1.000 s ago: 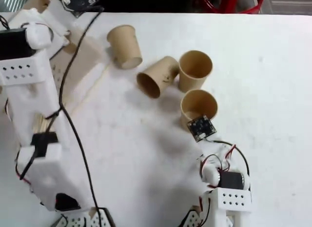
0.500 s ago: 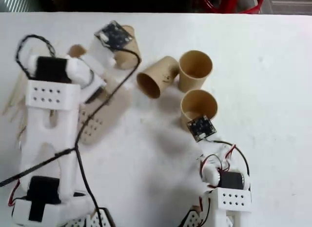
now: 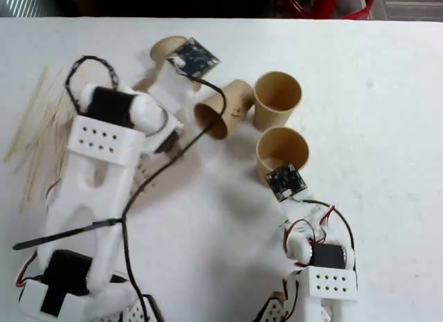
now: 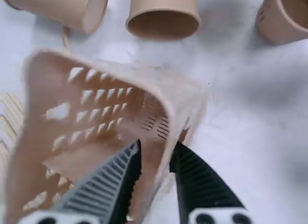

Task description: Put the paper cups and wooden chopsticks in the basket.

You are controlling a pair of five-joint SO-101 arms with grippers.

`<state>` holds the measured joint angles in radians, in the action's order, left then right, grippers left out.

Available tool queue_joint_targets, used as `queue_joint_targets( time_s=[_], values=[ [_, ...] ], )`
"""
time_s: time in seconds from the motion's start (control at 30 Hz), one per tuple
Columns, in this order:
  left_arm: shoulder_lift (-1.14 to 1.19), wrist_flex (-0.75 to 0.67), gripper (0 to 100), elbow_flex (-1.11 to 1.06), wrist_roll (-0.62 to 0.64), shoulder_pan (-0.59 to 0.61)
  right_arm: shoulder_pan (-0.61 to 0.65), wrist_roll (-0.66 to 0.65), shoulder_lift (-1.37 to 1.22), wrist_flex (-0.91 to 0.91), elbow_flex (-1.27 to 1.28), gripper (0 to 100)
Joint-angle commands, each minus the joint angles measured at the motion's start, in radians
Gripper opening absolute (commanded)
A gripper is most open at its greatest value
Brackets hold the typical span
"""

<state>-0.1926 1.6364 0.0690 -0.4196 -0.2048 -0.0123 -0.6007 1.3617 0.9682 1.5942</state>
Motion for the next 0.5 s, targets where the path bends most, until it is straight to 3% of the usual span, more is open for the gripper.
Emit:
queue_joint_targets(
  time_s=[0.0, 0.3, 0.47],
  values=[
    [-0.042, -0.049, 17, 0.006, 0.081, -0.036, 0.004, 0.006, 0.008, -0.018, -0.006, 1.9],
    [-0.053, -0.052, 17, 0.008, 0.092, -0.07, 0.004, 0.006, 0.008, -0.018, -0.006, 1.9],
    [-0.053, 0.018, 17, 0.044, 0.092, -0.096, 0.005, 0.006, 0.008, -0.018, -0.006, 1.9]
  ],
)
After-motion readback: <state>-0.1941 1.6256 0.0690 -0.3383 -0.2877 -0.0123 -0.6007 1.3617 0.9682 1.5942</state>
